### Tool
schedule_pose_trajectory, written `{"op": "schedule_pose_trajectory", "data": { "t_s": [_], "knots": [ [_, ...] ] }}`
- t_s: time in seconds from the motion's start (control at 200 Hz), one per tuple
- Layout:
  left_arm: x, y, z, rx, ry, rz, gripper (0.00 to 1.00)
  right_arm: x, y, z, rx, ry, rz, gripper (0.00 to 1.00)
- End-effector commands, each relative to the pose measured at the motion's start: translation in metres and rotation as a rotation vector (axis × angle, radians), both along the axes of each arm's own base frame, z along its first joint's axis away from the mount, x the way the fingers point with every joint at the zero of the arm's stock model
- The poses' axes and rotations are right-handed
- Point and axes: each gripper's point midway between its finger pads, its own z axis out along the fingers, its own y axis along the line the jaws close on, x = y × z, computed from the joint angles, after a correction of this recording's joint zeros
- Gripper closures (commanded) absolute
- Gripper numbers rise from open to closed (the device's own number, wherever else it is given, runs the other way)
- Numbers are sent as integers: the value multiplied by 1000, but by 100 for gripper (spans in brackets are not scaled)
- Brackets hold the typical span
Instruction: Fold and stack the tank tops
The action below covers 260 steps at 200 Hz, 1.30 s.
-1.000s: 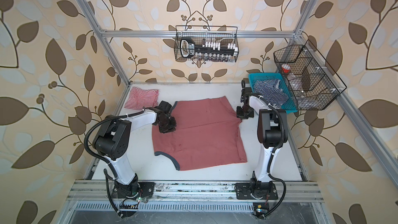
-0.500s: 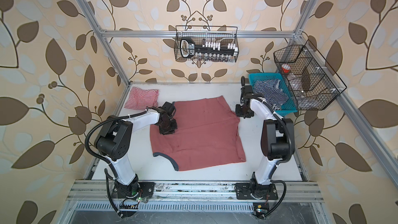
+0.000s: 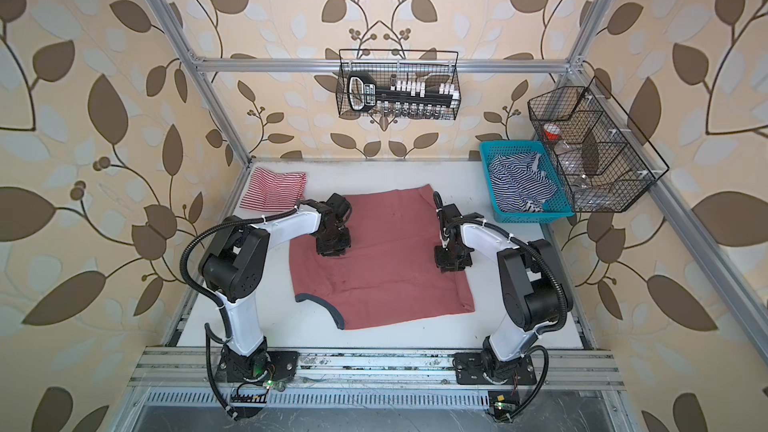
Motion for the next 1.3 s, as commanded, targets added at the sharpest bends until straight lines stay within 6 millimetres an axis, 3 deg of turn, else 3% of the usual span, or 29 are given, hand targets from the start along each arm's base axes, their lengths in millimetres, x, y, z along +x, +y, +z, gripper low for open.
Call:
{"op": "schedule_pose_trajectory", "data": {
  "t_s": [0.0,0.16,0.47,0.635,0.755,0.925,0.995,1.135,1.295],
  "knots": [
    [-7,11,-24,49,64,-11,82,-10,-16,2,-67,19,-44,71],
    [-8,17,-37,65,84,-3,82,-21,-35,7,-139,30,-110,70],
    [-3,31,-40,83,80,5,82,-45,-81,10,-227,64,-271,67],
    [-1,28,-36,66,74,3,82,-38,-101,14,-210,50,-352,68],
    [1,25,-28,43,58,9,83,0,-80,44,-136,-81,-305,70],
    [5,13,-10,-14,28,13,83,84,-28,105,-37,-312,-147,66],
    [6,8,-2,-25,15,6,83,114,-12,116,-13,-347,-92,63],
    [9,-4,9,-52,-1,-13,83,170,7,105,-2,-353,-12,51],
    [10,-17,8,-90,25,-36,83,220,25,77,39,-360,23,50]
  ]
}}
